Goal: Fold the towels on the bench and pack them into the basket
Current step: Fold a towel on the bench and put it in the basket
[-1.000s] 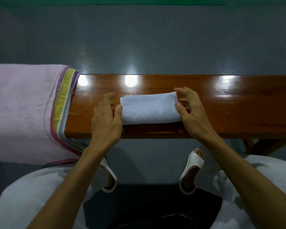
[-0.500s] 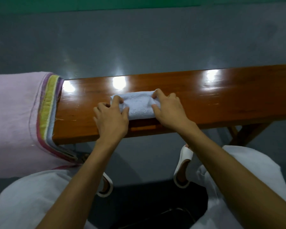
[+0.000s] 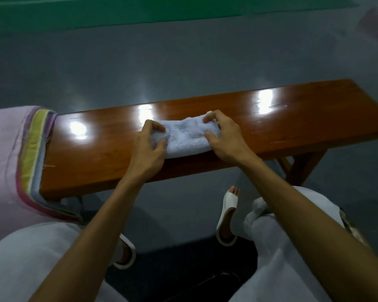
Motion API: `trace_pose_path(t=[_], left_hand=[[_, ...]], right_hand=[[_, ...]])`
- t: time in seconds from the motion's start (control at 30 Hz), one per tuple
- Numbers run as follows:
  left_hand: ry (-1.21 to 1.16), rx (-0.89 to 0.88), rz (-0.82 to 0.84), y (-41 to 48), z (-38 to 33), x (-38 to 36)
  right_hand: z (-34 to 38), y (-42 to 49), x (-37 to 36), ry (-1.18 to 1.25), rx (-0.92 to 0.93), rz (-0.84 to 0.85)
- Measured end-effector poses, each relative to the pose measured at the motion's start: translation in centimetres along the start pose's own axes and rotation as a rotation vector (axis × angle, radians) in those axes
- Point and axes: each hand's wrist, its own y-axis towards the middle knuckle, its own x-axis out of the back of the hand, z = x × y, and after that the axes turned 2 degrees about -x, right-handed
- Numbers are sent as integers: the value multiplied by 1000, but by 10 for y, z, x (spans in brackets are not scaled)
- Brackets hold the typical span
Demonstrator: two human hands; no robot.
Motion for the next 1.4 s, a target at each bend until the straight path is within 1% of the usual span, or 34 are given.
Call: trace_pose_path(t=[0.13,0.4,0.57,0.77,0.9,1.0,1.17,1.33,1.4], left_hand=[[-146,13,6,3,-30,-30],[-219,-67,62,2,-96,-120],[-247,-40,120,-1,-134,-164],[-226,-56,176,-19,-178,-217],[-227,-24,232,-39,-185,-259],[-221,2,235,-60,-186,-292],[-235,127,283,-105,-176,-353],[-165,421,308,-156,-159,-413],[-134,481,302,-177,-145,-428]], right_hand=[[-22,-8,49,26,41,-74],[-87,-44,132,95,-17,-243],[-122,-70,171,114,-67,-352],[-174,-104,205,140,-147,-450],[-206,-132,218,115,-227,-475],[-230,-153,220,111,-292,-482],[-281,-198,214,110,-448,-435],[-332,-240,183,70,-649,-352],[-350,-255,163,45,-717,-305]])
